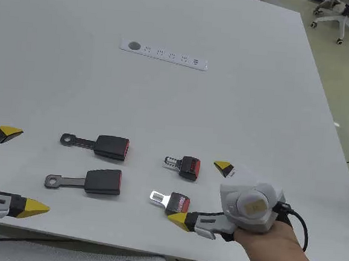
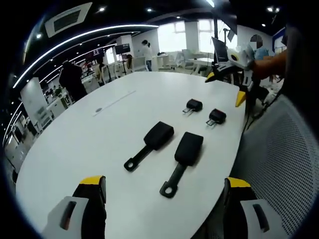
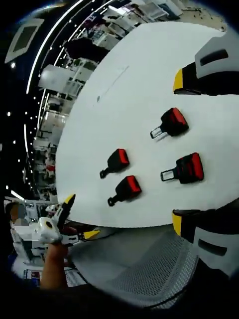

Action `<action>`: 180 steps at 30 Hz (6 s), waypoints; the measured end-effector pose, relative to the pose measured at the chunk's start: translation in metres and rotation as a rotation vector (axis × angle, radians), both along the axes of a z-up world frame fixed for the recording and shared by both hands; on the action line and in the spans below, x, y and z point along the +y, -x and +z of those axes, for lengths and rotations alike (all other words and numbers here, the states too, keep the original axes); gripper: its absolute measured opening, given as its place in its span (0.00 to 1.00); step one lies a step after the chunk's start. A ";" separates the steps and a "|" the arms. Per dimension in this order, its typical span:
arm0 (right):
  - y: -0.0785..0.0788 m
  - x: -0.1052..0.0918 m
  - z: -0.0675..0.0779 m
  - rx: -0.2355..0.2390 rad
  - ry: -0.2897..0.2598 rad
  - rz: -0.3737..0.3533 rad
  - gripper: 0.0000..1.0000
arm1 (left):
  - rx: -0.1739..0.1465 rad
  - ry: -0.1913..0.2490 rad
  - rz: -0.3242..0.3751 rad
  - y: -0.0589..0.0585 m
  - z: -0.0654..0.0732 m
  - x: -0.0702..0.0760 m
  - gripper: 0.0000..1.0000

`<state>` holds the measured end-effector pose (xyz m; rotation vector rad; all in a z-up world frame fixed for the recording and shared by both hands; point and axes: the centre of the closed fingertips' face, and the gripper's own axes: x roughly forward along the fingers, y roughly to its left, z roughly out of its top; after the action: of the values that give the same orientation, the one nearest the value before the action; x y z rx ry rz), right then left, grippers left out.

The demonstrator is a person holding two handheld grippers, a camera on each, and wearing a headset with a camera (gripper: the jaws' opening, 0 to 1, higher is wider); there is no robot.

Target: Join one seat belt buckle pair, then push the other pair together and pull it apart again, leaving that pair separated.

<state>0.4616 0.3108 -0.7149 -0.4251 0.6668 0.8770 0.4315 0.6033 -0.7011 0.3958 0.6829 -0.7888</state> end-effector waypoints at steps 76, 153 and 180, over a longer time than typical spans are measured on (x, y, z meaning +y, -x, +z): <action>0.001 0.007 0.002 -0.007 0.026 0.019 0.91 | 0.001 -0.042 -0.002 -0.004 -0.002 0.004 0.95; 0.017 0.031 -0.064 0.155 0.181 0.362 0.31 | 0.173 -0.248 -0.537 -0.029 -0.079 -0.107 0.37; 0.011 0.032 -0.078 0.167 0.242 0.512 0.32 | 0.168 -0.323 -0.705 -0.026 -0.090 -0.109 0.34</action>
<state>0.4504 0.3428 -0.7930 -0.7661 0.8391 1.3326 0.4571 0.4942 -0.7910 0.8988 0.8412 -1.3941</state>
